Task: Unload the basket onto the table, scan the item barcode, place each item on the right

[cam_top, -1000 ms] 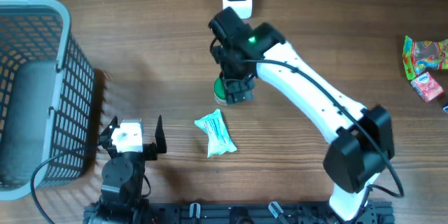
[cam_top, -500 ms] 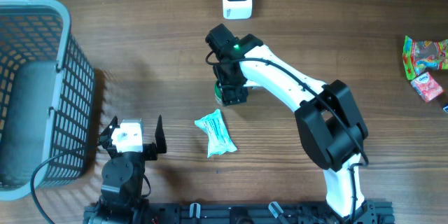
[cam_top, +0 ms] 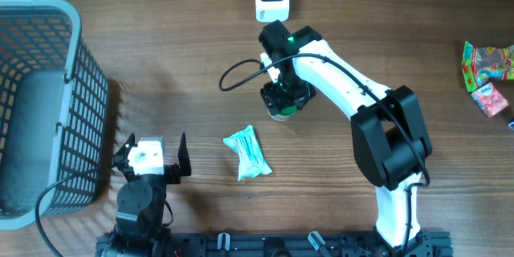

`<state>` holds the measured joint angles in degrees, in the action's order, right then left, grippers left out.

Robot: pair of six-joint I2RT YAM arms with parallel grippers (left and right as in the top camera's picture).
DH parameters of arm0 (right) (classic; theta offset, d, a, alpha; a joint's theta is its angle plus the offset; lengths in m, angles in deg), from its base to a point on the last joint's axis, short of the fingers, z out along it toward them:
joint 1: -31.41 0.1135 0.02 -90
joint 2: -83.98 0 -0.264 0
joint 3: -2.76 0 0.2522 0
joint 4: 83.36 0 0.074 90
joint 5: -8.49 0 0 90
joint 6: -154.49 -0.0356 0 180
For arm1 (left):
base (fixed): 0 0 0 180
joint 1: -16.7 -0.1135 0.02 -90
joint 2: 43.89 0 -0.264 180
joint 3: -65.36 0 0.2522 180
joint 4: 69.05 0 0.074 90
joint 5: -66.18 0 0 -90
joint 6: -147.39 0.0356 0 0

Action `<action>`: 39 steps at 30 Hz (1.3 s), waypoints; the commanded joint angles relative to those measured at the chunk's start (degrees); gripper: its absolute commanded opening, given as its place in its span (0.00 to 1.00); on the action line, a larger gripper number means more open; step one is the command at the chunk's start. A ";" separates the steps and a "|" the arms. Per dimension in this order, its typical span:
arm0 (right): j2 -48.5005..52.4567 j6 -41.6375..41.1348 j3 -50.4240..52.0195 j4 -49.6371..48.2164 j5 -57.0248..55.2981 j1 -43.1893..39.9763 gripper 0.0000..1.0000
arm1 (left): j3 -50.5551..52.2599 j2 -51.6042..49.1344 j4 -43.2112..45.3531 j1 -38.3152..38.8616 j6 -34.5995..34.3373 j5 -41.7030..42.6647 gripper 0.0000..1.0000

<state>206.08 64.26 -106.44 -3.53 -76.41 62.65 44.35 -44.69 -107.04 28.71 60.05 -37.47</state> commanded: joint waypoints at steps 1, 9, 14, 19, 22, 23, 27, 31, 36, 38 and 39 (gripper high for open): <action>-2.64 -0.37 -6.43 4.74 -2.60 0.31 1.00 | 0.13 0.42 0.15 0.26 -0.52 -0.31 1.00; -2.40 -34.91 -18.51 11.67 -4.72 0.28 1.00 | 0.13 0.42 0.15 0.26 -0.52 -0.33 1.00; -2.32 -31.23 -8.11 7.48 -4.66 0.28 1.00 | 0.13 0.42 0.15 0.26 -0.52 -0.33 1.00; -2.32 -31.06 2.73 -4.22 -1.18 0.28 1.00 | 0.13 0.42 0.15 0.26 -0.52 -0.33 1.00; -2.29 -28.37 8.39 -11.02 2.84 0.28 1.00 | 0.13 0.42 0.15 0.26 -0.52 -0.33 1.00; -2.29 -28.39 9.73 -12.37 2.84 0.28 1.00 | 0.13 0.42 0.15 0.26 -0.52 -0.33 1.00; -2.32 -28.41 10.43 -12.72 2.21 0.28 0.75 | 0.13 0.42 0.15 0.26 -0.52 -0.33 1.00; -2.32 -28.35 10.25 -12.20 3.15 0.20 0.68 | 0.13 0.42 0.15 0.26 -0.52 -0.33 1.00; -2.32 -22.23 1.79 -3.54 18.51 -1.29 0.63 | 0.13 0.42 0.15 0.26 -0.52 -0.33 1.00; -2.34 -21.90 -3.26 1.42 27.15 -1.88 0.65 | 0.13 0.42 0.15 0.26 -0.52 -0.33 1.00; -2.34 -21.05 -5.03 3.41 32.20 -2.01 0.65 | 0.13 0.42 0.15 0.26 -0.52 -0.33 1.00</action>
<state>203.87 40.42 -106.00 -2.94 -58.79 61.28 44.35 -44.67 -107.04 28.71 60.07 -37.47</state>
